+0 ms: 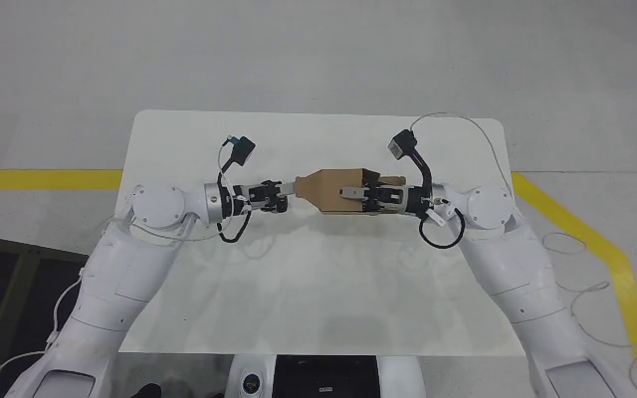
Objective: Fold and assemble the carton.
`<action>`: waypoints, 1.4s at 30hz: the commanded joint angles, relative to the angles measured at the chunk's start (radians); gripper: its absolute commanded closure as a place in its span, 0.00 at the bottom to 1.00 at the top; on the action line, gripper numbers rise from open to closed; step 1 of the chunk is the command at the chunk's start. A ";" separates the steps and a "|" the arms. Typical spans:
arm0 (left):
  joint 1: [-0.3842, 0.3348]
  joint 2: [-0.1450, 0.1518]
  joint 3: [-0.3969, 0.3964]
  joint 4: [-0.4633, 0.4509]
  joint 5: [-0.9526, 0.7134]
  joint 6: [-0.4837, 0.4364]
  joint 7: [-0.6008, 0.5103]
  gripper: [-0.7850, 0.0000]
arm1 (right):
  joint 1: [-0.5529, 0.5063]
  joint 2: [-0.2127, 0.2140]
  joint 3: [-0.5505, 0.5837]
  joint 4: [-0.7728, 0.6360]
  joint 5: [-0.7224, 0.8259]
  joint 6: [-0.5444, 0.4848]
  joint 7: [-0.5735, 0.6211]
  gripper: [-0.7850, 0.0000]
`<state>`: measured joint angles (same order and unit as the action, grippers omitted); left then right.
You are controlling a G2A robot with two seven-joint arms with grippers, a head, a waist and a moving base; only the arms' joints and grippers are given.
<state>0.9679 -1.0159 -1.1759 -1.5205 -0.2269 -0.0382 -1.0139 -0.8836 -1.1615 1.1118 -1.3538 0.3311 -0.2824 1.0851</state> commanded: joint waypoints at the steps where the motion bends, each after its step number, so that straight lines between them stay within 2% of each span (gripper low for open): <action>1: 0.007 0.002 -0.013 0.001 -0.011 0.001 0.002 0.00 | -0.011 0.005 0.014 -0.010 -0.024 0.029 -0.014 1.00; 9: 0.043 0.011 -0.054 -0.042 -0.027 -0.004 0.004 0.00 | -0.032 0.016 0.018 -0.061 -0.110 0.108 -0.034 1.00; 15: 0.037 0.011 -0.034 -0.061 0.033 0.008 0.015 0.00 | -0.028 0.014 -0.001 -0.093 -0.121 0.116 -0.041 1.00; 26: 0.021 0.010 -0.013 -0.017 0.087 0.023 0.021 0.00 | -0.045 0.022 0.035 -0.130 -0.040 0.113 -0.004 1.00; 42: 0.004 0.004 0.015 0.008 0.079 0.023 0.013 0.00 | -0.032 0.015 0.011 -0.128 0.054 0.087 0.009 1.00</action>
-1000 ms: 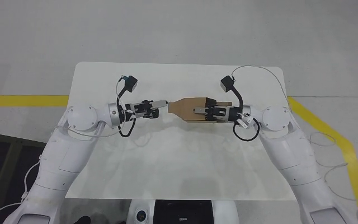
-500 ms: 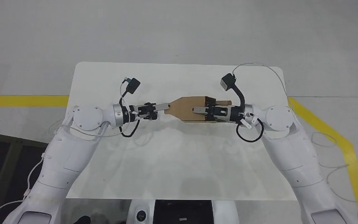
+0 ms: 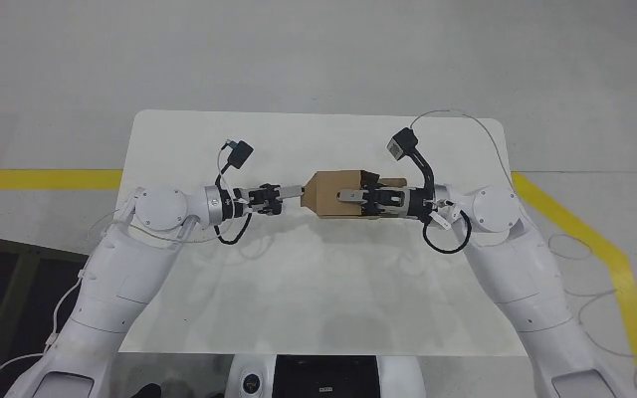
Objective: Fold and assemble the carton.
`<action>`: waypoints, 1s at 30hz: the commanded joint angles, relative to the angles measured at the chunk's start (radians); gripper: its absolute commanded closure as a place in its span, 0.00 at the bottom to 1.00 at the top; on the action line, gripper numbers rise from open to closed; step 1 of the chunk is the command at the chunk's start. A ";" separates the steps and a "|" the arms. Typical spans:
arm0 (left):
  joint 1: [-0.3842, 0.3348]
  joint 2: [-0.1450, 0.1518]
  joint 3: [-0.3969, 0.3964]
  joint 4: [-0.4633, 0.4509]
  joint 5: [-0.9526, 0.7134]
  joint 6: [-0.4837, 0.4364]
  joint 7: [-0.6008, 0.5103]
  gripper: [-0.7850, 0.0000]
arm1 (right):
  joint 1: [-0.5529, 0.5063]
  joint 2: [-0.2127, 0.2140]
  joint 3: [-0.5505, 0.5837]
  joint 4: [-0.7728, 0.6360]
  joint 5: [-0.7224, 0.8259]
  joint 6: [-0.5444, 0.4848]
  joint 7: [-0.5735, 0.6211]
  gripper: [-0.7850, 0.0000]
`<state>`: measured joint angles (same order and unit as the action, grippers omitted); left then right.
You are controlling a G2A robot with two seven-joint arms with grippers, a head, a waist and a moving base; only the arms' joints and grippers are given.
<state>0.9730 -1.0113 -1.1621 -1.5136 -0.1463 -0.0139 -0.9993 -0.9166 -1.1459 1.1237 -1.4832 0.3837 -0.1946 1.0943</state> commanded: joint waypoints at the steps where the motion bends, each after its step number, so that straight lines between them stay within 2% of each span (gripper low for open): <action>1: -0.001 -0.001 0.001 0.003 -0.006 -0.001 -0.002 0.00 | 0.002 -0.001 -0.001 0.001 0.007 -0.003 0.001 1.00; 20: -0.003 -0.008 0.018 0.009 -0.099 -0.045 -0.053 0.00 | 0.024 -0.022 -0.050 0.052 0.146 -0.068 0.014 1.00; 30: -0.017 -0.016 0.043 0.023 -0.146 -0.054 -0.066 0.00 | 0.035 -0.026 -0.058 0.058 0.147 -0.075 0.025 1.00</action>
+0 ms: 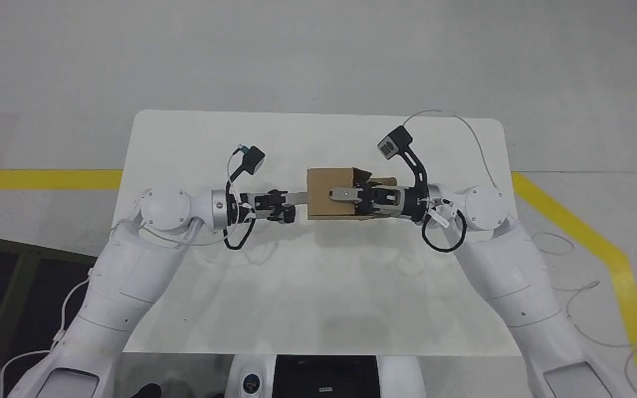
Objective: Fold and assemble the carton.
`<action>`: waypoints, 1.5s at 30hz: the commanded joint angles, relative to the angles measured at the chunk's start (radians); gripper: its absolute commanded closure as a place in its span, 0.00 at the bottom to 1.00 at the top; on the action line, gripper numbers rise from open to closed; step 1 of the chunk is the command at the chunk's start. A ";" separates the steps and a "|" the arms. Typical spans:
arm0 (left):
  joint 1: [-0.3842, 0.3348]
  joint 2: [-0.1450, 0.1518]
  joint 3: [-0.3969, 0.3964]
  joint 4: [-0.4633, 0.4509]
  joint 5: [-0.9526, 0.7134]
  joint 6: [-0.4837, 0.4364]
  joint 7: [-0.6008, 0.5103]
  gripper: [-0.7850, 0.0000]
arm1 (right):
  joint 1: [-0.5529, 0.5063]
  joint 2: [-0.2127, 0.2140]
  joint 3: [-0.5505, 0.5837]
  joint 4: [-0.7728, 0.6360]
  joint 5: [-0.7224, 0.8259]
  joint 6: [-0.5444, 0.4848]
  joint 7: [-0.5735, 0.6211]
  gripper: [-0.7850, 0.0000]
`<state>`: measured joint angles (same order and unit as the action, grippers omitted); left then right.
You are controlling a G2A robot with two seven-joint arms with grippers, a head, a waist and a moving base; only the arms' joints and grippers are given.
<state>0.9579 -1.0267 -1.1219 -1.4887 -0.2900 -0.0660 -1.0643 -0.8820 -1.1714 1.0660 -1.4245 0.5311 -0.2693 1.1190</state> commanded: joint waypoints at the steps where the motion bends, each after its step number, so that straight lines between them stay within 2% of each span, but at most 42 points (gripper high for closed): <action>1: -0.004 -0.002 0.006 -0.003 -0.003 -0.003 -0.003 0.00 | 0.001 -0.001 -0.001 0.000 0.000 0.000 0.001 1.00; 23: -0.035 -0.012 0.030 0.018 -0.015 -0.015 -0.005 0.00 | 0.013 -0.004 -0.004 0.002 -0.007 0.008 0.012 1.00; 35: -0.004 0.008 -0.048 0.015 0.051 -0.033 0.028 0.00 | 0.005 0.005 0.009 0.037 -0.112 0.054 -0.015 1.00; 45: 0.036 0.031 -0.141 -0.044 0.138 -0.172 0.045 0.00 | 0.000 -0.013 -0.082 0.102 -0.217 0.064 -0.102 1.00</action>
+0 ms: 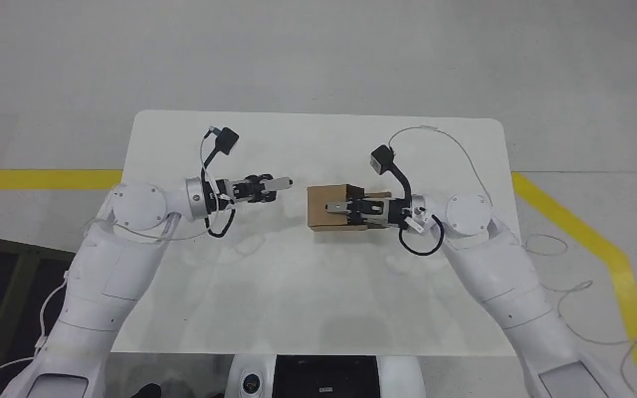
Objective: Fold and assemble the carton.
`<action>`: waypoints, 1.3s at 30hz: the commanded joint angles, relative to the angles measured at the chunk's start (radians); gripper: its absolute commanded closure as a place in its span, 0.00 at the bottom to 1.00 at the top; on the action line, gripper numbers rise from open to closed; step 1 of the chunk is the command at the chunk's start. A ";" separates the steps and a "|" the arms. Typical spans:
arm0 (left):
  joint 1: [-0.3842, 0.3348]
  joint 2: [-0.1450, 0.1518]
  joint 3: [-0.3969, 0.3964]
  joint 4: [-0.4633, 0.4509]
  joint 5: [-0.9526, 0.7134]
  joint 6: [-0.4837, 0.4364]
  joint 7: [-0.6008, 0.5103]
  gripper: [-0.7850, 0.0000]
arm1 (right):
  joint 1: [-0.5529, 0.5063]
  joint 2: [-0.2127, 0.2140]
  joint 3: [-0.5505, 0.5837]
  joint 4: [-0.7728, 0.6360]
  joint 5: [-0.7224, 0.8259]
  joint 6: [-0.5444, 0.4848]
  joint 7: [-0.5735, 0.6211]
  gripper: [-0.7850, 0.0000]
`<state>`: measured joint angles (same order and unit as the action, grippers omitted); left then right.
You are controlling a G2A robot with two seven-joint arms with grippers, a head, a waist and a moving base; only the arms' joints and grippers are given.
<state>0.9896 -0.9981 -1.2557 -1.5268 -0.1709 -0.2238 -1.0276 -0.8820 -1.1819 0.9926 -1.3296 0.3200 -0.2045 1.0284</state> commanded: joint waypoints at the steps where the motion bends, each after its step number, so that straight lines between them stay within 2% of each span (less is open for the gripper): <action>1: 0.012 0.004 -0.016 -0.012 0.033 -0.035 0.027 0.00 | 0.000 -0.006 -0.020 0.016 -0.009 -0.002 -0.021 1.00; 8: 0.050 0.015 -0.044 -0.043 0.146 -0.132 0.060 0.00 | 0.018 -0.028 -0.076 0.099 -0.021 -0.024 -0.069 1.00; 9: 0.054 0.016 -0.048 -0.048 0.167 -0.143 0.064 0.00 | 0.022 -0.030 -0.080 0.107 -0.020 -0.027 -0.070 0.94; 10: 0.057 0.018 -0.052 -0.055 0.193 -0.154 0.071 0.00 | 0.026 -0.032 -0.085 0.115 -0.021 -0.027 -0.069 0.75; 12: 0.066 0.021 -0.055 -0.074 0.248 -0.182 0.089 0.00 | 0.032 -0.036 -0.091 0.130 -0.020 -0.028 -0.066 0.53; 13: 0.070 0.022 -0.053 -0.088 0.278 -0.224 0.092 0.00 | 0.035 -0.037 -0.093 0.137 -0.021 -0.029 -0.065 0.29; 14: 0.073 0.025 -0.057 -0.088 0.326 -0.255 0.101 0.00 | 0.037 -0.039 -0.095 0.144 -0.020 -0.030 -0.064 0.11; 15: 0.077 0.026 -0.056 -0.090 0.361 -0.278 0.111 0.00 | 0.039 -0.040 -0.097 0.149 -0.019 -0.030 -0.062 0.00; 22: 0.101 0.029 -0.041 -0.108 0.612 -0.371 0.236 0.00 | 0.038 -0.040 -0.086 0.151 -0.007 -0.030 -0.041 0.00; 31: 0.140 0.032 -0.027 -0.118 1.003 -0.601 0.508 0.00 | -0.007 -0.006 0.018 0.057 0.004 -0.006 0.027 0.00; 39: 0.140 0.029 0.000 -0.117 1.355 -0.667 0.781 0.00 | -0.067 0.031 0.123 -0.078 -0.023 0.049 0.089 0.00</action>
<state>1.1321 -0.9683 -1.2618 -1.6455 1.1346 -0.8881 -0.2839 -0.9427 -1.1544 1.1060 -1.3935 0.2995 -0.1622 1.1128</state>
